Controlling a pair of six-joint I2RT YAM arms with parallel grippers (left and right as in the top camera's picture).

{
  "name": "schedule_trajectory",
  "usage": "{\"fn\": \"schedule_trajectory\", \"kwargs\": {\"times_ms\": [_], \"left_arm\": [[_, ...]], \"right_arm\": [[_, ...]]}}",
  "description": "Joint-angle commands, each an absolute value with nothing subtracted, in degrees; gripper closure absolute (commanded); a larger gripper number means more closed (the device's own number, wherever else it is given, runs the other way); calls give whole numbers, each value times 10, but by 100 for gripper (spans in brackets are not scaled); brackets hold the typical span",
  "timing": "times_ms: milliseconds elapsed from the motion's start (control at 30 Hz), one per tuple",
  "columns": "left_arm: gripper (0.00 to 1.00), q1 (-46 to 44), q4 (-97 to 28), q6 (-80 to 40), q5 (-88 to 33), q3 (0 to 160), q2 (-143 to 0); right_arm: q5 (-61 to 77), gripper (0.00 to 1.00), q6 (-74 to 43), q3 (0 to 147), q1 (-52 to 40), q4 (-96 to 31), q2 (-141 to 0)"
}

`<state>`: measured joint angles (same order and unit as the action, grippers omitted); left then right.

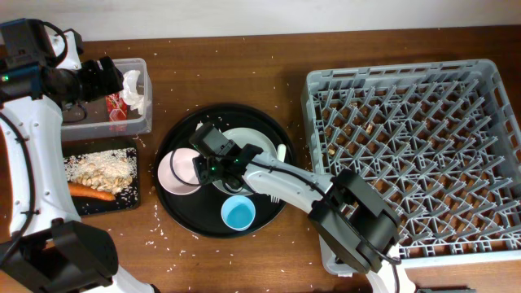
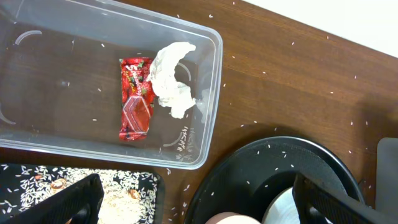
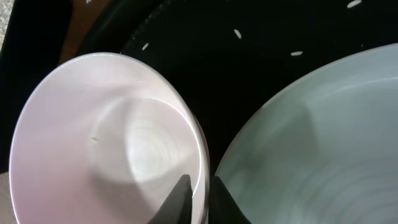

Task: Sort waste into correct bins and load items into the dishwasher rack
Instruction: 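Grasp the pink bowl with the right gripper and lift it, then carry the pink bowl over the dishwasher rack with the right gripper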

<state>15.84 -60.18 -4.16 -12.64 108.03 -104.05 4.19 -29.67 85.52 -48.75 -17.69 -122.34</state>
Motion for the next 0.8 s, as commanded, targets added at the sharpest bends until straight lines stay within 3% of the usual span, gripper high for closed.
{"fn": "schedule_trajectory", "kwargs": {"times_ms": [0, 167, 367, 600, 667, 767], "left_arm": [[3, 160, -602, -45, -127, 1088, -1043], [1, 160, -602, -45, -126, 1088, -1043], [1, 160, -601, -45, -126, 1088, -1043], [1, 160, -601, -45, -127, 1088, -1043], [1, 160, -601, -45, -127, 1088, -1043], [1, 160, -601, -45, -127, 1088, -1043]], "right_arm": [[45, 96, -295, 865, -489, -175, -1232], [55, 96, -281, 907, -486, -208, -1224], [25, 96, -212, 1036, -466, -351, -1182], [-354, 96, -212, 1092, -227, -611, -1065], [-482, 96, -175, 1092, -163, -635, -1066], [-568, 96, -66, 1092, -129, -612, -1070]]}}
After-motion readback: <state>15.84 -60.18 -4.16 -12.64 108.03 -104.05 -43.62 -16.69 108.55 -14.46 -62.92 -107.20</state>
